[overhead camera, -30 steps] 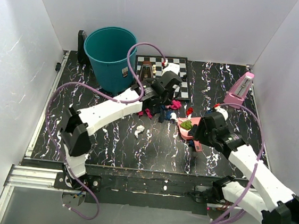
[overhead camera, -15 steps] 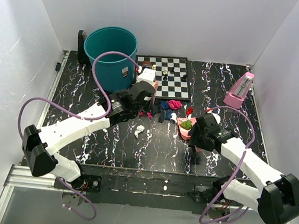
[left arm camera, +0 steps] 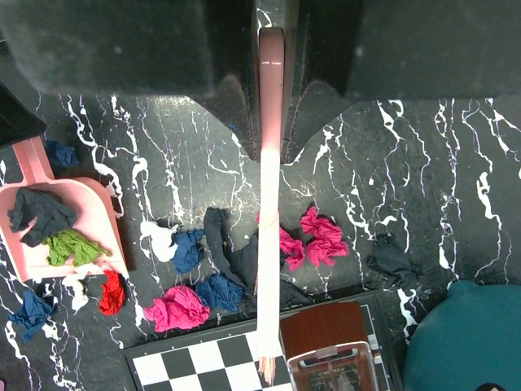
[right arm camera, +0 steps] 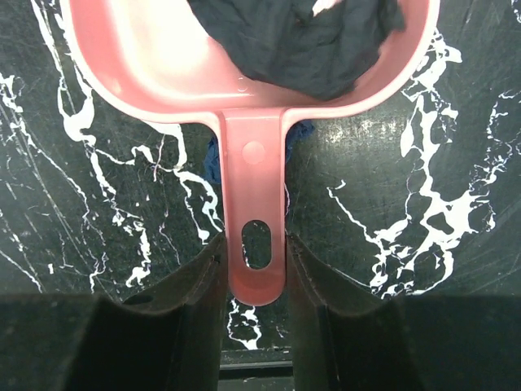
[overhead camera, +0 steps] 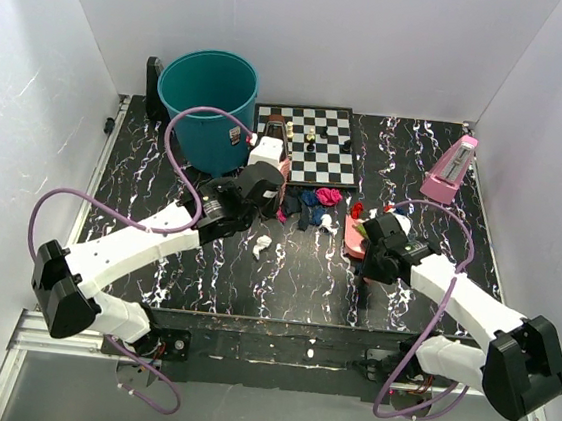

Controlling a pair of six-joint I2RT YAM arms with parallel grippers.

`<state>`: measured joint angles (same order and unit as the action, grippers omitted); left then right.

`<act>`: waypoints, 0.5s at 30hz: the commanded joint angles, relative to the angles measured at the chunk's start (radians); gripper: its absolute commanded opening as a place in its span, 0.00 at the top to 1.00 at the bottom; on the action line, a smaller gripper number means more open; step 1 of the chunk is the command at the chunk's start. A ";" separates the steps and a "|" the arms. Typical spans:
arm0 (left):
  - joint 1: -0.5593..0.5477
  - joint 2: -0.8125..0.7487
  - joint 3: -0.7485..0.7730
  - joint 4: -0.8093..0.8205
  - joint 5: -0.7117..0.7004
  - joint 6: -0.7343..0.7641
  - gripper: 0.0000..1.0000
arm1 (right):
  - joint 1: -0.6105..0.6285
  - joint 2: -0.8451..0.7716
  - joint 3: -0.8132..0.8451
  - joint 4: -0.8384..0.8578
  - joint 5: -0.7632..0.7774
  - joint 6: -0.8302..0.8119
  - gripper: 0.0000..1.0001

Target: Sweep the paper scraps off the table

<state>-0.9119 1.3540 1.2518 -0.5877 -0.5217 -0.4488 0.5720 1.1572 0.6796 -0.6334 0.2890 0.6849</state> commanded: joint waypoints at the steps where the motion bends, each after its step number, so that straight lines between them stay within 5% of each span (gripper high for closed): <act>1: -0.001 -0.078 -0.015 0.031 -0.072 -0.024 1.00 | 0.009 -0.043 0.072 -0.037 0.000 -0.010 0.69; 6: -0.001 -0.116 -0.034 0.029 -0.084 -0.027 1.00 | 0.009 -0.044 0.179 -0.110 -0.118 -0.047 0.70; 15: -0.001 -0.200 -0.055 0.006 -0.147 -0.044 1.00 | 0.011 0.035 0.353 -0.143 -0.578 -0.028 0.68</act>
<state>-0.9119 1.2263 1.2148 -0.5831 -0.5919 -0.4759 0.5777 1.1687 0.9741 -0.7650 -0.0292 0.6479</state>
